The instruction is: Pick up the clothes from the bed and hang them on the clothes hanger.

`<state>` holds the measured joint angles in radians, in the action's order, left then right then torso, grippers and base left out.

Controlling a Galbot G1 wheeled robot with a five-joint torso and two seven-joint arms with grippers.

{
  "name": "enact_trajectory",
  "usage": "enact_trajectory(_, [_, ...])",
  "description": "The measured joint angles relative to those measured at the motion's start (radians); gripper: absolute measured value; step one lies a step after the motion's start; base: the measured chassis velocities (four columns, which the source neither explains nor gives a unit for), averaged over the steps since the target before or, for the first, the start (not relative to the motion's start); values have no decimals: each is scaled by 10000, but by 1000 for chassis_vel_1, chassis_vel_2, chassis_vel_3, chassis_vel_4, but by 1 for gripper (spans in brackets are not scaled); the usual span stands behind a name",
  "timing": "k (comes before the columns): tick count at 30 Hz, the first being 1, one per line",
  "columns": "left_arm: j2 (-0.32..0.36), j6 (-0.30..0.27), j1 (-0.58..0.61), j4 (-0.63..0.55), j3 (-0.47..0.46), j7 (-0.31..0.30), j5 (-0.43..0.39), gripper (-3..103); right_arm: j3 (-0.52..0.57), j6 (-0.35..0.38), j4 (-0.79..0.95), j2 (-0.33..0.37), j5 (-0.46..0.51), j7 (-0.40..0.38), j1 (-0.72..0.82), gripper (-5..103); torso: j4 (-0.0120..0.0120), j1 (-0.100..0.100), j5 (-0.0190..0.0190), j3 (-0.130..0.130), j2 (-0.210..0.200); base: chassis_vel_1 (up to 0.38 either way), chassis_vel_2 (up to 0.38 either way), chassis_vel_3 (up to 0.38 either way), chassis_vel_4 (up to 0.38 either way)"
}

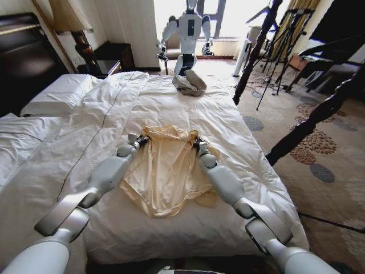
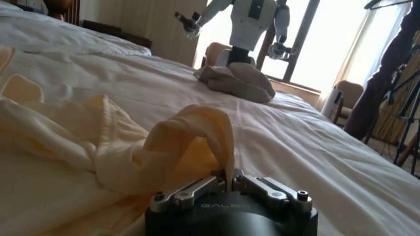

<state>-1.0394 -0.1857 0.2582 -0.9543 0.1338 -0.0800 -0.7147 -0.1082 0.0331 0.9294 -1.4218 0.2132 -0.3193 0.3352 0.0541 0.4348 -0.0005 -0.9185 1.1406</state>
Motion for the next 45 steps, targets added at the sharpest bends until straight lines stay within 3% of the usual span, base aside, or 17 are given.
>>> enact_trajectory(4, [-63, 356, 149, 60, -195, -262, 580, 25, -11, -102, 62, 12, -470, -637, 37, -2, 3, 0, -1, 0, 0, 0, 0, 0, 0])
enact_trajectory(6, [-40, 914, 461, -211, -373, -692, 1206, 17, -90, -104, 312, 99, -451, -1095, 38, -2, 1, 1, -1, -1, -1, 0, 0, 0, 0])
enact_trajectory(8, [-35, 1021, 524, -267, -414, -816, 1354, 17, -123, -104, 429, 147, -406, -1176, 38, -2, 2, 1, -1, -1, -1, 0, 0, 0, 0])
enact_trajectory(9, [-29, 1492, 774, -497, -628, -1273, 2120, 9, -213, -59, 906, 348, -224, -1386, 70, -2, 1, 1, -1, 0, 0, 0, 0, 0, 0])
enact_trajectory(10, [-29, 1492, 774, -497, -628, -1273, 2120, 9, -213, -59, 906, 348, -224, -1386, 70, -2, 1, 1, -1, 0, 0, 0, 0, 0, 0])
enact_trajectory(13, [74, 2055, 1236, -1087, -1007, -2033, 3343, 3, -356, 122, 1869, 786, 231, -1678, 189, -1, 1, 0, -2, 0, 0, 0, 0, 0, 0])
enact_trajectory(19, [571, 2245, 1922, -2360, -1343, -2546, 4213, 0, -632, 412, 3465, 1598, 943, -1995, 489, 0, 2, 1, -2, 0, -1, 0, 0, 0, 0])
enact_trajectory(22, [1265, 2203, 2608, -3755, -1775, -2610, 4608, 0, -760, 621, 4737, 2244, 1465, -2195, 787, 0, 4, 0, 2, 0, 0, 0, 0, 0, 0])
enact_trajectory(28, [2423, 1976, 3874, -5837, -2834, -2584, 4660, 0, -778, 954, 6432, 2994, 2125, -2402, 1096, 0, 3, -1, -2, 1, 0, 0, 0, 0, 0])
enact_trajectory(30, [3129, 1898, 4978, -6995, -3899, -2540, 4464, 0, -719, 1085, 7159, 3402, 2430, -2449, 1175, 0, -2, -1, 0, 1, 0, 0, 0, 0, 0])
enact_trajectory(35, [4080, 1844, 6748, -8859, -5286, -2637, 3970, 0, -393, 1046, 8322, 4042, 2935, -2393, 1412, 0, -3, -1, -2, 2, 0, 0, 0, 0, 0])
enact_trajectory(37, [4532, 1807, 8698, -10412, -7117, -2695, 3452, 0, 295, 867, 9538, 4776, 3286, -2139, 1882, 0, -5, -2, 9, 2, 0, 0, 0, 0, 0])
enact_trajectory(38, [4532, 1807, 8698, -10412, -7117, -2695, 3452, 0, 295, 867, 9538, 4776, 3286, -2139, 1882, 0, -5, -2, 9, 2, 0, 0, 0, 0, 0])
enact_trajectory(40, [4587, 1739, 9648, -11403, -8141, -2729, 2945, 0, 1367, 769, 10699, 5736, 3793, -1953, 2626, 0, -11, -3, 5, 3, 1, 0, 0, 0, 0])
enact_trajectory(41, [4571, 1689, 10078, -11965, -8688, -2748, 2611, 0, 1972, 593, 11309, 6326, 4089, -1842, 3179, 0, 8, -2, -7, 3, 0, 0, 0, 0, 0])
enact_trajectory(43, [4545, 1656, 10359, -12321, -9038, -2752, 2415, 0, 2229, 479, 11616, 6585, 4215, -1782, 3465, 0, 13, -2, -4, 3, 0, 0, 0, 0, 0])
enact_trajectory(45, [4309, 1541, 11726, -13909, -10856, -2764, 1596, 0, 3532, -118, 12859, 7557, 4779, -1468, 4897, 0, 9, -1, 12, 2, 0, 0, 0, 0, 0])
